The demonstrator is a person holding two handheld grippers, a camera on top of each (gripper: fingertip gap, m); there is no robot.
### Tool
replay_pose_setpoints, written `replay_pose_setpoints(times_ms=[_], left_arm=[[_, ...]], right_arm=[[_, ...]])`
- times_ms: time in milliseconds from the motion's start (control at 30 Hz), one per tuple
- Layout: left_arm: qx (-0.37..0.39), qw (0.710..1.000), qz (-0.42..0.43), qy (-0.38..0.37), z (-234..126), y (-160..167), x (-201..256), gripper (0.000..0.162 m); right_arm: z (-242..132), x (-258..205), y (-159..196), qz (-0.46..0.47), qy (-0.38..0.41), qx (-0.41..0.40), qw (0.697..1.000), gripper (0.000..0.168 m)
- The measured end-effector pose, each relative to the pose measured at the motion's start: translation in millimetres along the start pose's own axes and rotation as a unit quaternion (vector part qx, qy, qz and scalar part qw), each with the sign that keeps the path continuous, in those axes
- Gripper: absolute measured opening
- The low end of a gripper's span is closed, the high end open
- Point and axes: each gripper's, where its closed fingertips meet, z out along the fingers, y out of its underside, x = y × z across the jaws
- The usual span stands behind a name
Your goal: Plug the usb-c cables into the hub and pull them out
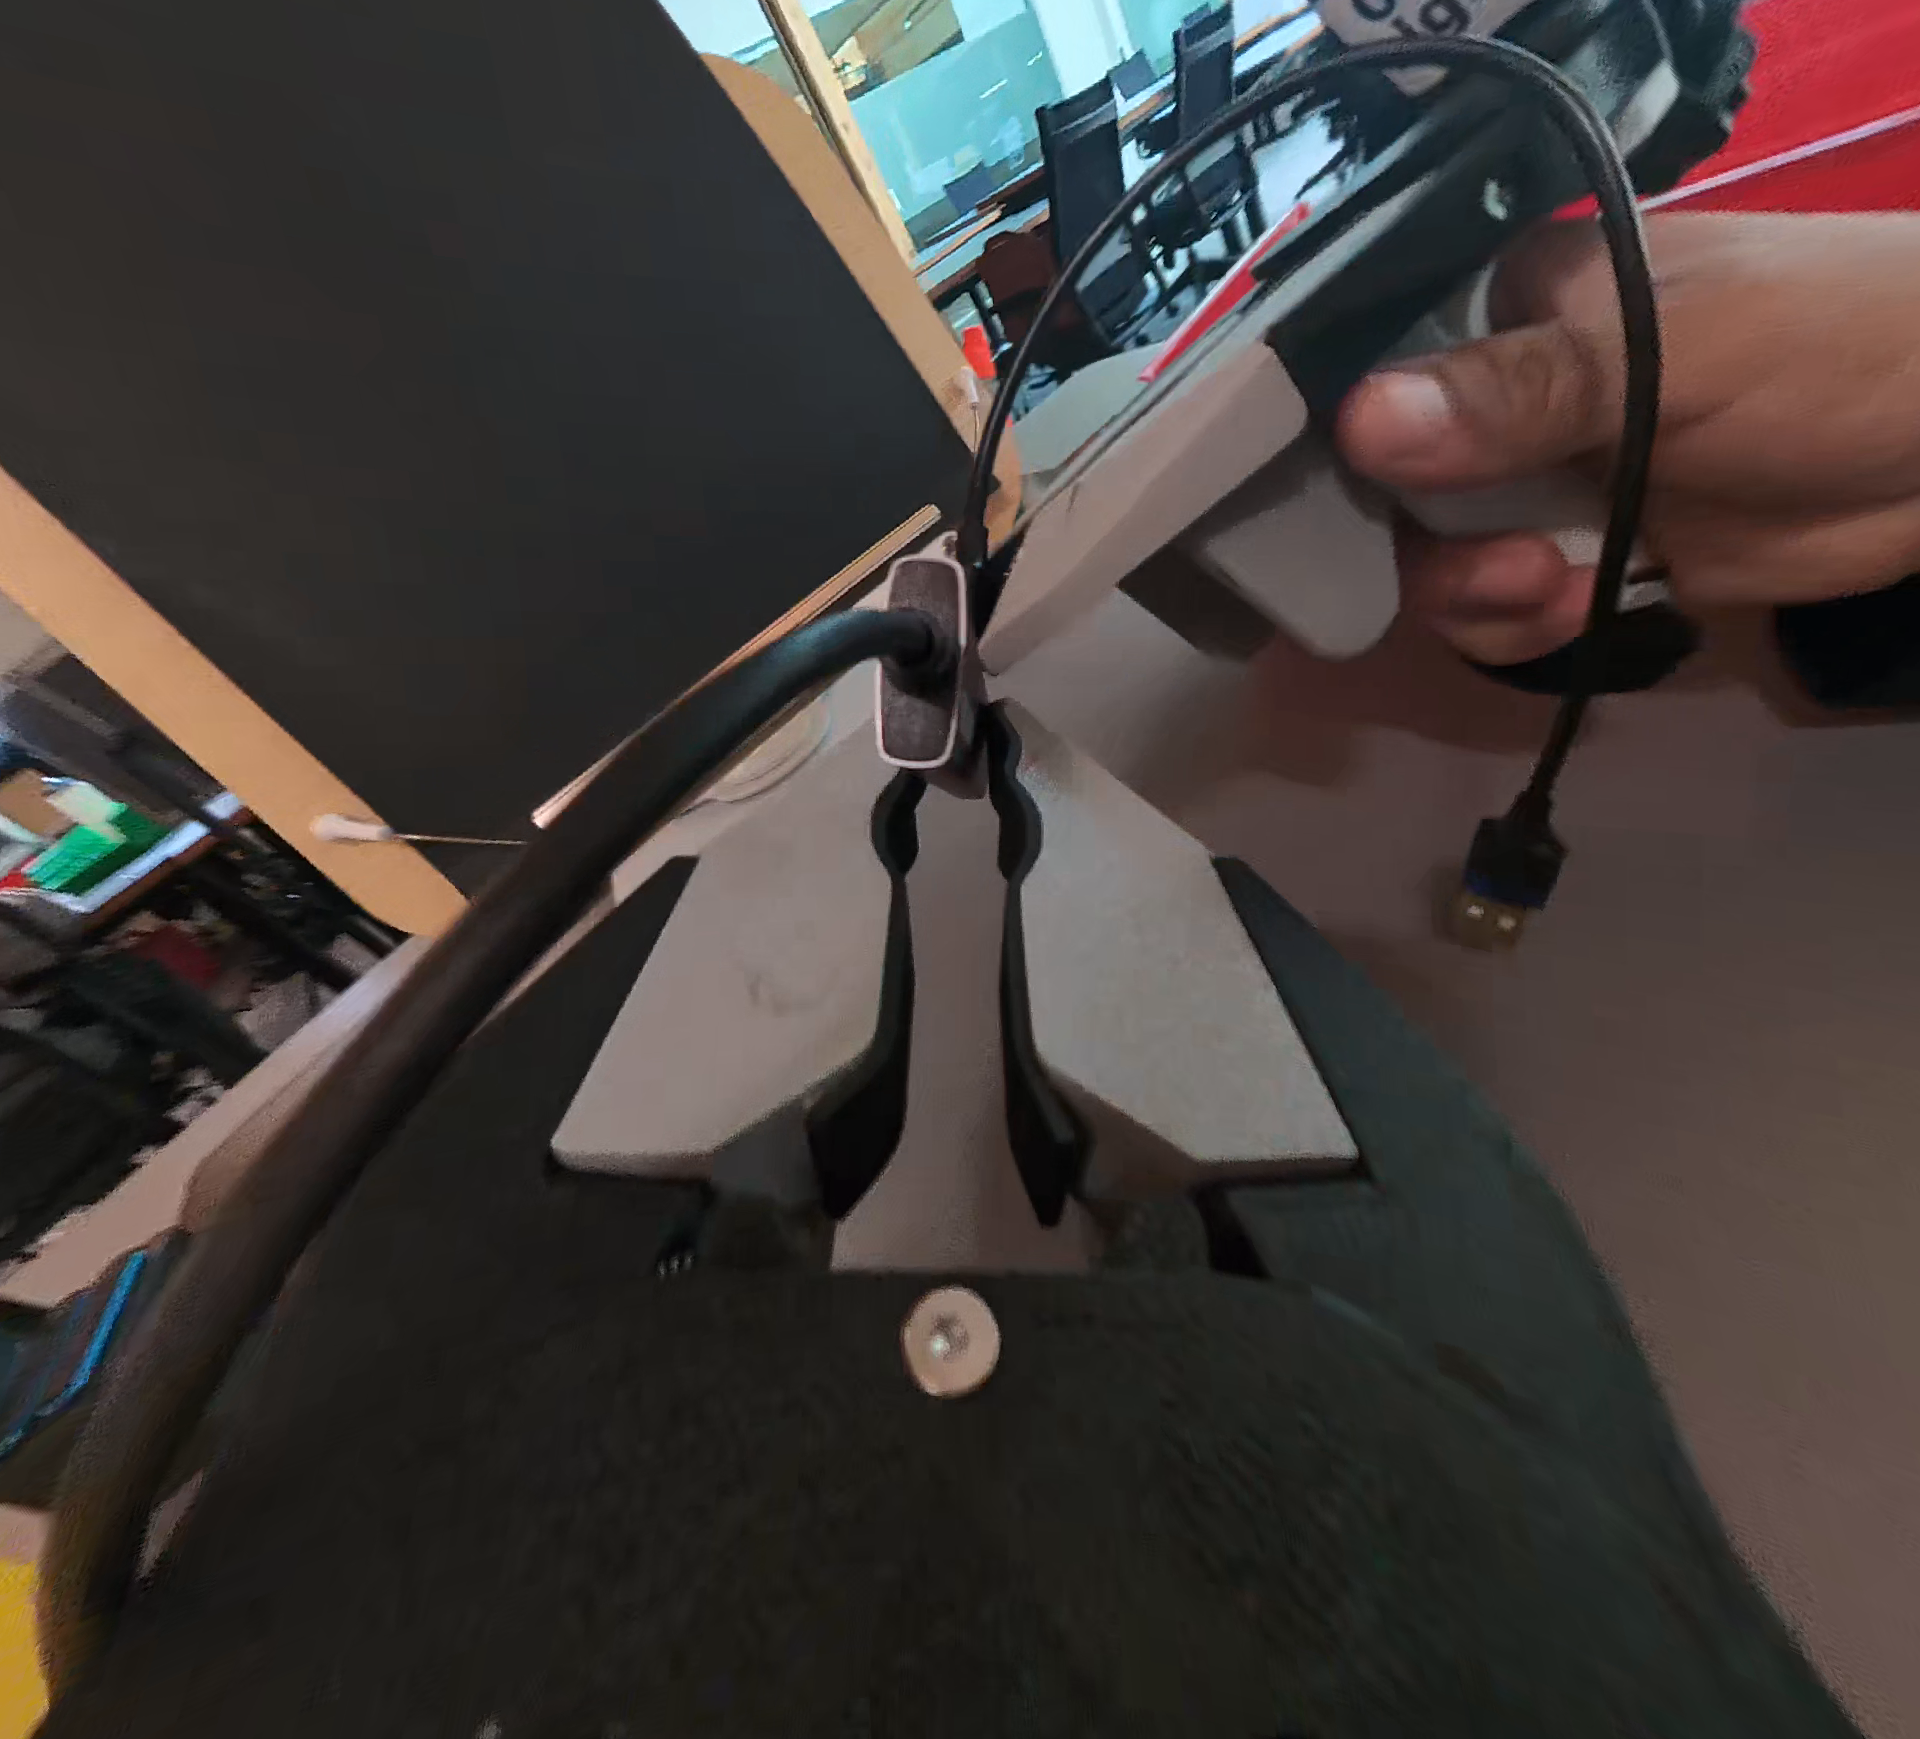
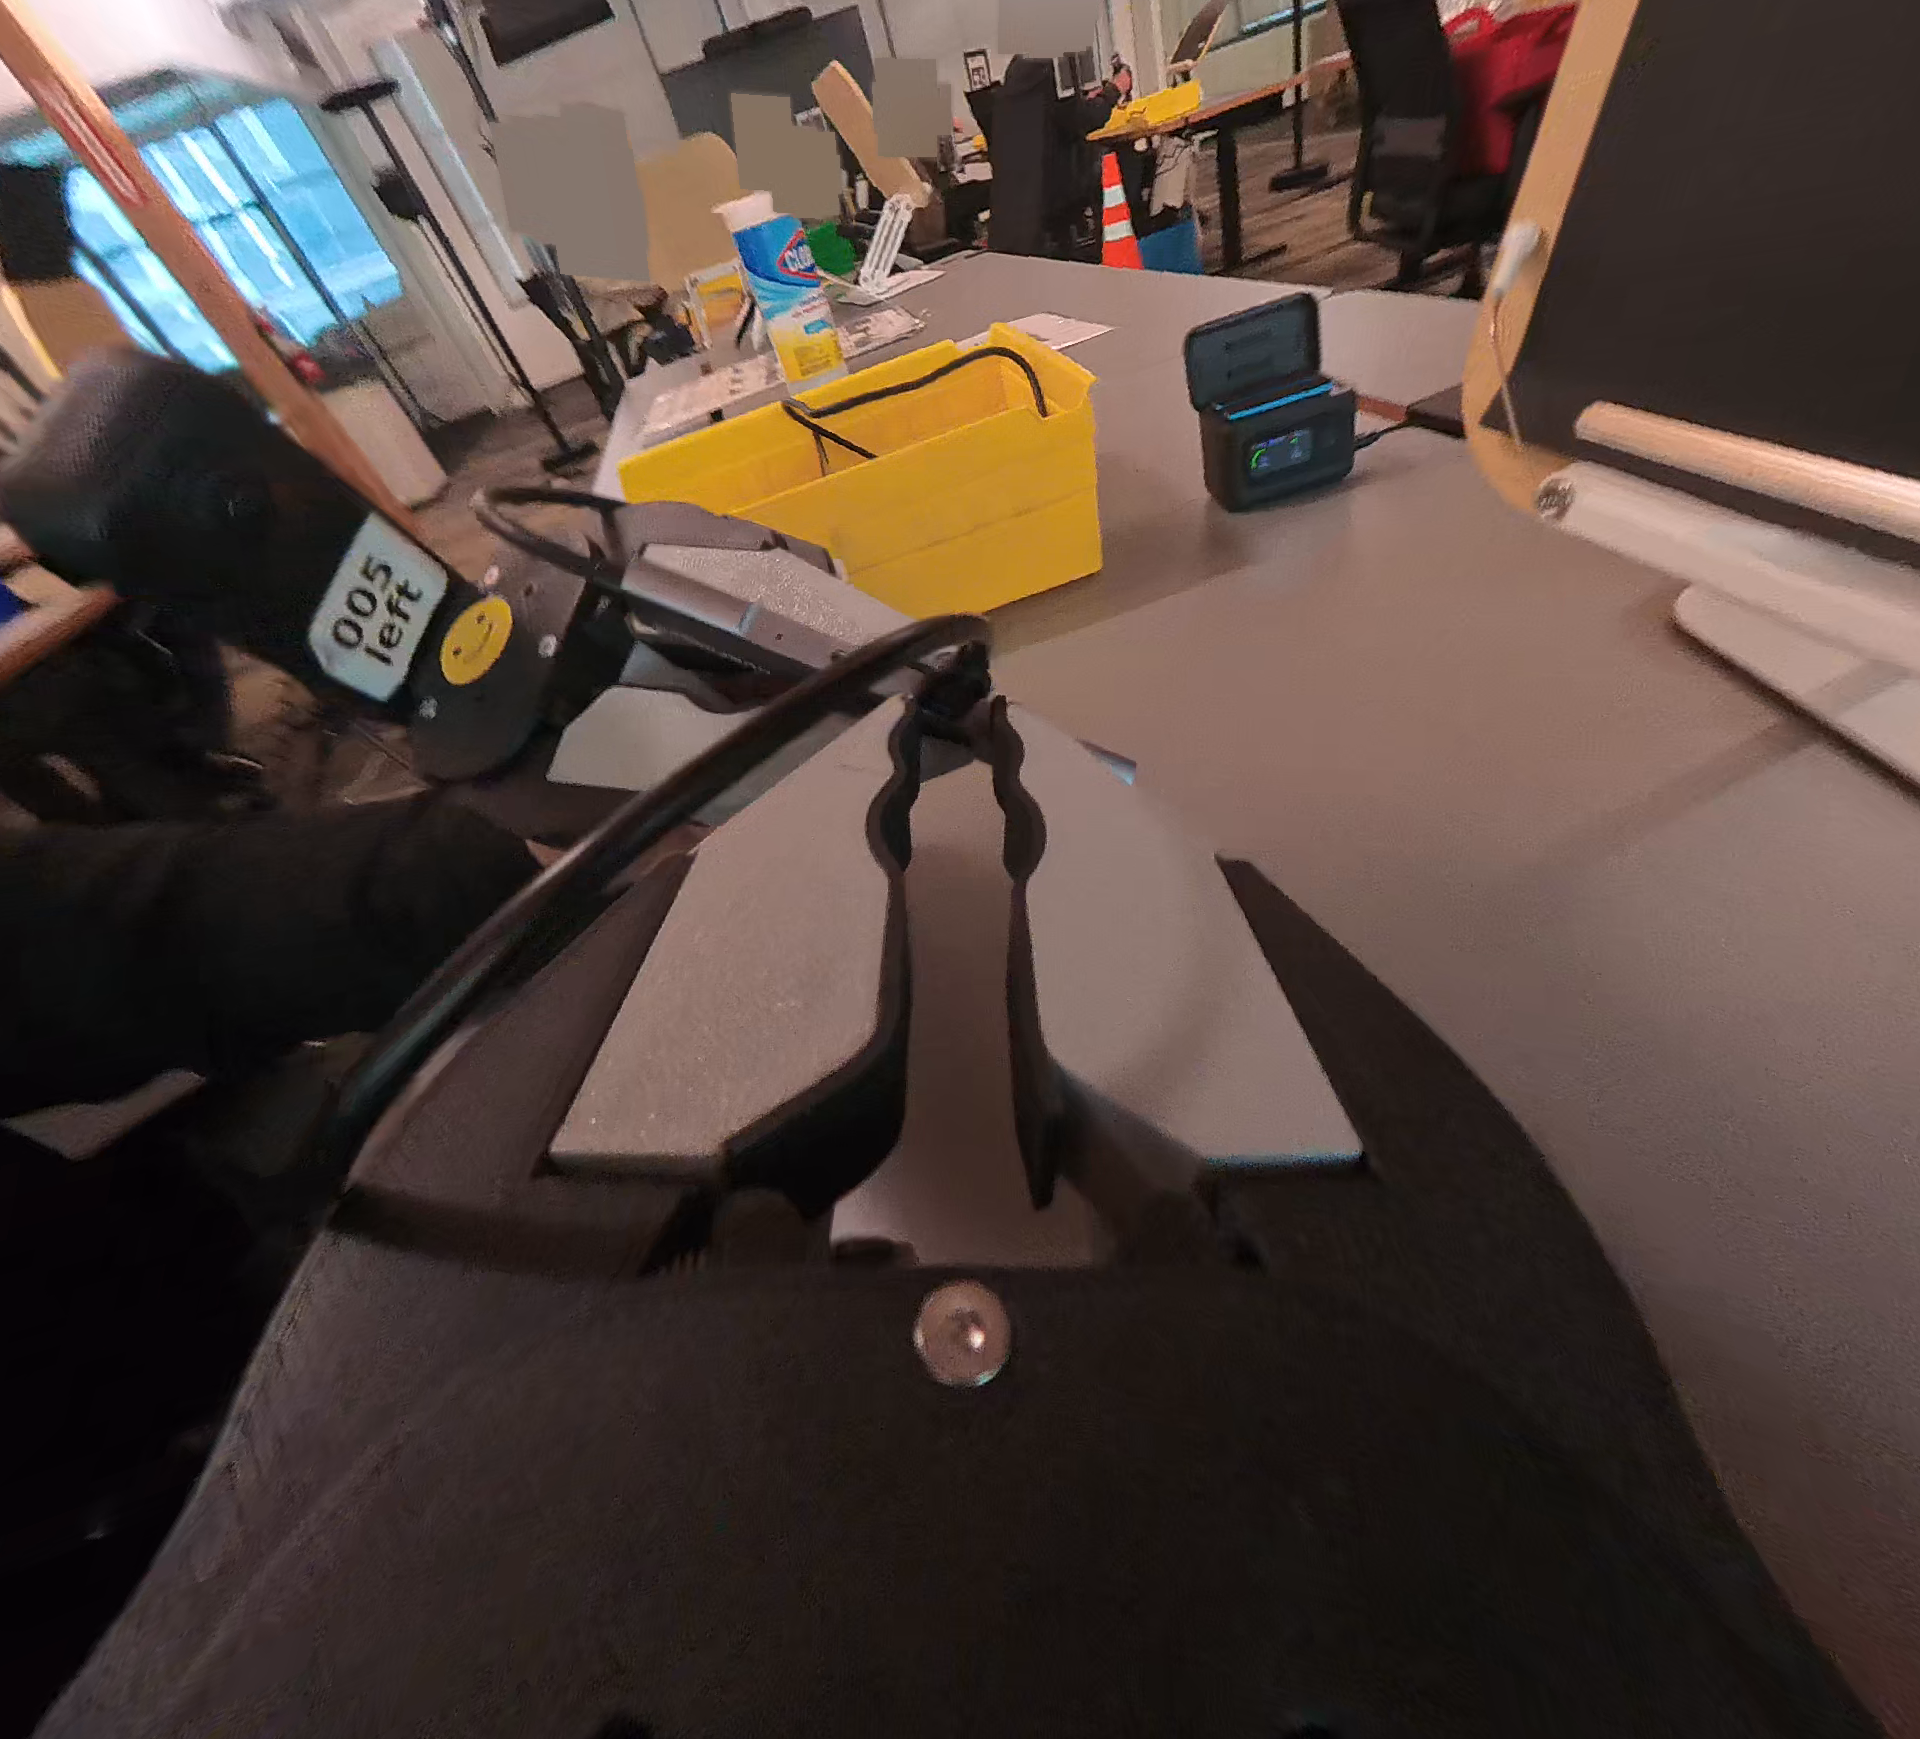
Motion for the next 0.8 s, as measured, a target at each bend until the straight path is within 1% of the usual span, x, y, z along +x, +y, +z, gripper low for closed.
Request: replay_pose_setpoints(times_ms=[100,200,333,367,433,467,533,633,800], left_arm=[[-0.008,1.0,0.01,0.002,1.0,1.1,2.9,0.008],[-0.008,1.0,-0.008,0.01,0.4,1.5,2.5,0.008],[-0.018,1.0,-0.007,0.014,1.3,4.6,4.1,0.008],[-0.019,0.999,-0.026,0.028,1.8,5.4,6.2,0.008],[-0.015,0.989,-0.12,0.082,1.5,4.8,11.4,0.008],[-0.009,0.98,-0.168,0.104,0.4,2.9,11.3,0.008],[0.005,0.967,-0.219,0.128,-2.2,0.5,8.5,0.007],[0.0,0.959,-0.241,0.148,-3.0,1.6,11.8,0.007],[-0.012,0.96,-0.24,0.142,-1.4,6.1,12.0,0.007]], right_arm=[[-2.2,0.7,1.1,0.026,-0.018,-0.002,0.999,0.009],[-1.2,-0.1,1.2,0.006,-0.01,-0.005,1.0,0.008],[-0.7,2.7,3.9,-0.038,0.017,-0.022,0.999,0.01],[-1.5,3.6,4.8,-0.057,0.025,-0.031,0.998,0.011],[-4.2,4.2,4.3,-0.105,0.044,-0.048,0.992,0.013],[-5.5,3.4,2.3,-0.129,0.052,-0.049,0.989,0.011],[-8.3,3.8,1.8,-0.177,0.071,-0.06,0.98,0.0],[-9.9,8.2,6.7,-0.246,0.101,-0.09,0.96,0.0],[-7.0,0.7,9.7,-0.263,0.086,-0.094,0.956,0.002]])
